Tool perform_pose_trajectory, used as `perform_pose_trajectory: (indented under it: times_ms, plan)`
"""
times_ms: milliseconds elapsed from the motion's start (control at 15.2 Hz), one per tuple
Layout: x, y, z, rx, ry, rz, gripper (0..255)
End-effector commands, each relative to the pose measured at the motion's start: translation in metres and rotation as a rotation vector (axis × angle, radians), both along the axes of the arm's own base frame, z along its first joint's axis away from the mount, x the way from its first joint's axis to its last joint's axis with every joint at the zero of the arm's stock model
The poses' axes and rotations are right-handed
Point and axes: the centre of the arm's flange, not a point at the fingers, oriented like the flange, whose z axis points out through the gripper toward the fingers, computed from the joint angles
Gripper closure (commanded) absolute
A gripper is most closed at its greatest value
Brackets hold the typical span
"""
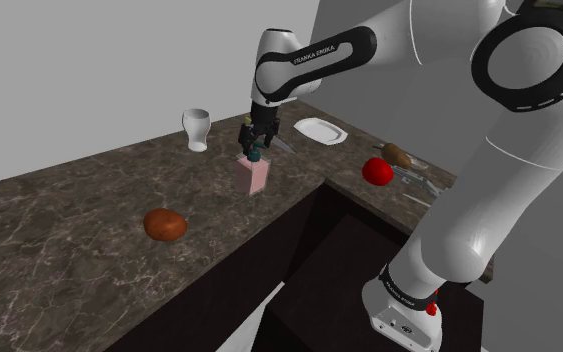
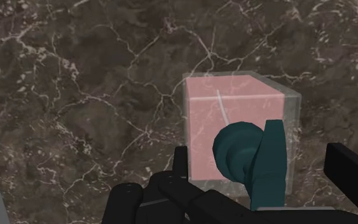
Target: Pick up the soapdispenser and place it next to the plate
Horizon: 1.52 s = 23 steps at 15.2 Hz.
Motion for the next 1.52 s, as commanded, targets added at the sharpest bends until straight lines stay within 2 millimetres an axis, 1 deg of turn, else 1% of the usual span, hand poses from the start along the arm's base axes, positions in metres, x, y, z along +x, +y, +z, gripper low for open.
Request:
perform_pose_trajectory:
  times_ms: [0,198,264,858,1452]
  plan:
    - [0.0,0.0,0.0,0.0,0.0,0.0,0]
    - [0.0,0.0,0.0,0.0,0.0,0.0,0]
    - [0.0,0.0,0.0,0.0,0.0,0.0,255]
    - [0.0,0.0,0.0,0.0,0.0,0.0,255]
    - [0.0,0.0,0.047,0.0,0.0,0.0,255]
